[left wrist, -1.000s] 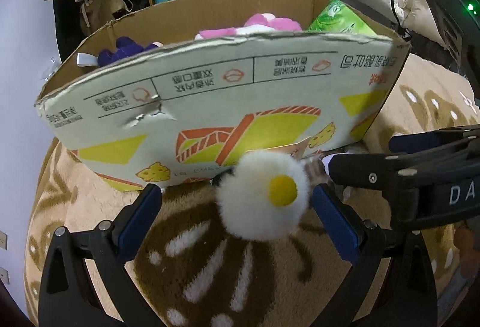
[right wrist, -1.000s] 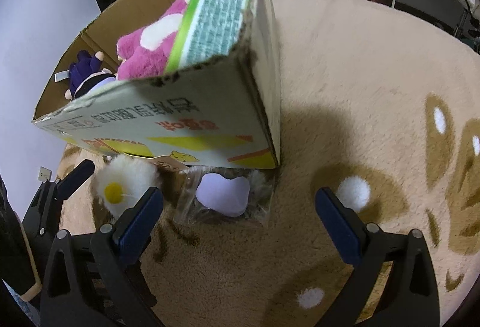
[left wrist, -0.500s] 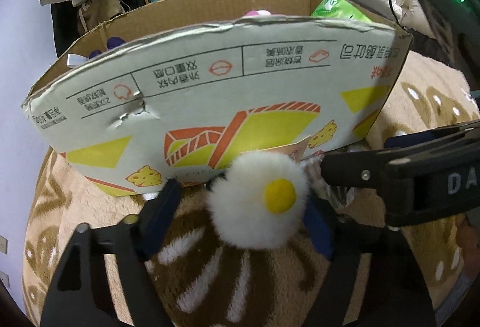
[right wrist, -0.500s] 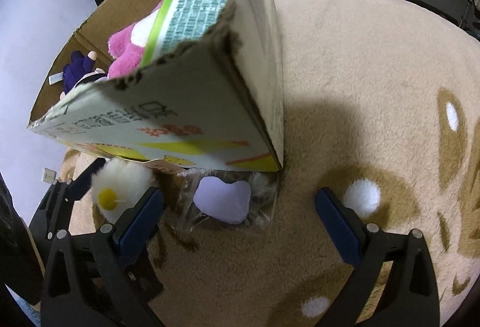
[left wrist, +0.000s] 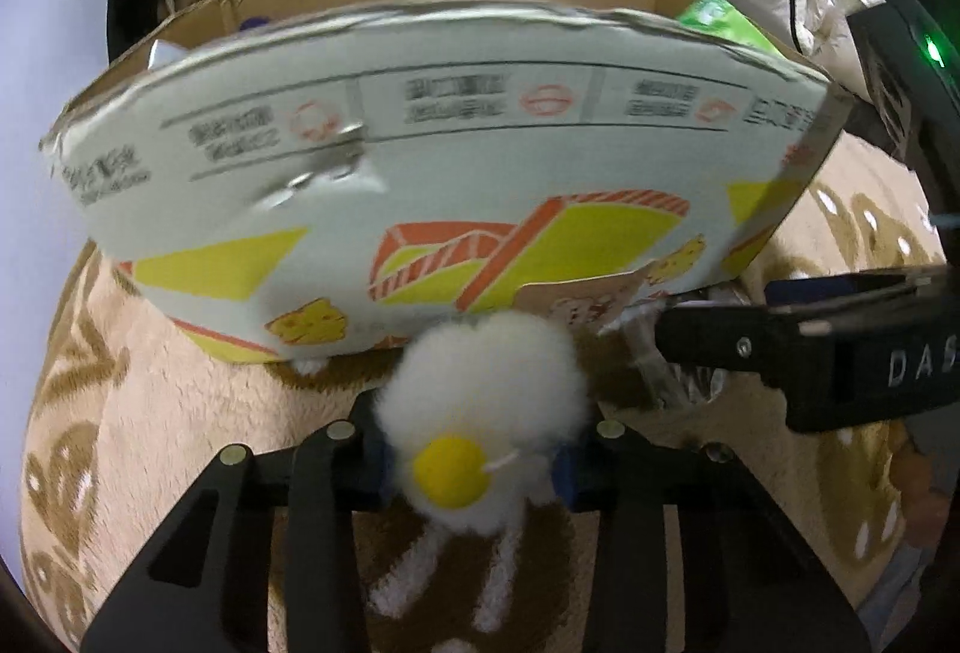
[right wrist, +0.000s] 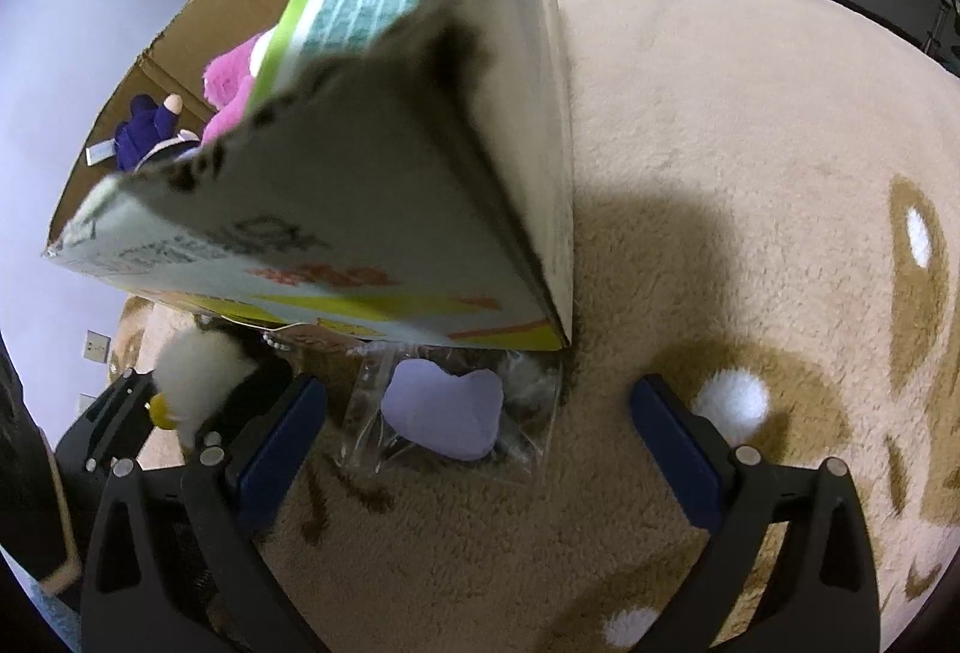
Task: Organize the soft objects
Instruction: 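Close the left tool on the egg plush while the right tool grasps the plastic bag, then lift the egg plush and plastic bag and carry them over the box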
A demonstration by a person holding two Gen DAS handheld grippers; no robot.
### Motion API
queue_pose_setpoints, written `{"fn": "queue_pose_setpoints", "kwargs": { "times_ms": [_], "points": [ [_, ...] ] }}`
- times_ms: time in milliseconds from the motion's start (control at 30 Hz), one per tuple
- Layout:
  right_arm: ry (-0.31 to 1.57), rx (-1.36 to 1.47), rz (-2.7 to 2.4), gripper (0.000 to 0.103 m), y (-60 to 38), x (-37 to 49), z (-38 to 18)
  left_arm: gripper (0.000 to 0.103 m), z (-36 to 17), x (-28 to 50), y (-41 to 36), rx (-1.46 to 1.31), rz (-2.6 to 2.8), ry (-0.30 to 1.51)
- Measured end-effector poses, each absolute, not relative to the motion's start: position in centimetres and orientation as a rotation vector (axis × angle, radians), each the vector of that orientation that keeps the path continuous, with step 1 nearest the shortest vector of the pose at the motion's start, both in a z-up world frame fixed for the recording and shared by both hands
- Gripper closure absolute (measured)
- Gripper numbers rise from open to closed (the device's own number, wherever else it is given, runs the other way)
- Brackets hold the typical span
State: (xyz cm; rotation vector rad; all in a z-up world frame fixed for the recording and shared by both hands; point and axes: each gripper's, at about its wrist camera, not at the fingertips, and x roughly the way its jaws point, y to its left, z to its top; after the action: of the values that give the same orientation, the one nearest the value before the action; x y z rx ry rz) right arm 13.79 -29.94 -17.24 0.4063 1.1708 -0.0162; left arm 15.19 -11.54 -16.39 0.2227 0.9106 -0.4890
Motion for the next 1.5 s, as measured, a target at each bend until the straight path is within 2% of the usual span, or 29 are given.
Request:
{"fn": "queue_pose_setpoints", "kwargs": {
  "times_ms": [233,567,1067,1267,1367,1500],
  "points": [
    [1.178,0.343,-0.044,0.000,-28.4,14.4,-17.7,0.069,-16.6,14.7,-11.2,0.228,-0.479,0.901],
    [1.183,0.264,-0.093,0.000,-26.2,15.4,-18.5,0.071,-16.2,16.0,-7.7,0.082,-0.422,0.953],
    [1.163,0.207,-0.170,0.000,-23.0,15.6,-18.9,0.071,-14.5,14.5,-6.7,0.124,-0.329,0.908],
    [1.142,0.179,-0.162,0.000,-22.7,13.2,-18.7,0.071,-13.9,14.2,-6.5,0.126,-0.312,0.897],
    [1.136,0.169,-0.164,0.006,-22.3,12.4,-18.5,0.071,-13.2,13.7,-6.3,0.115,-0.308,0.877],
    [1.130,0.176,-0.160,0.019,-22.1,11.1,-18.1,0.071,-12.3,12.9,-6.1,0.121,-0.298,0.859]
  ]
}}
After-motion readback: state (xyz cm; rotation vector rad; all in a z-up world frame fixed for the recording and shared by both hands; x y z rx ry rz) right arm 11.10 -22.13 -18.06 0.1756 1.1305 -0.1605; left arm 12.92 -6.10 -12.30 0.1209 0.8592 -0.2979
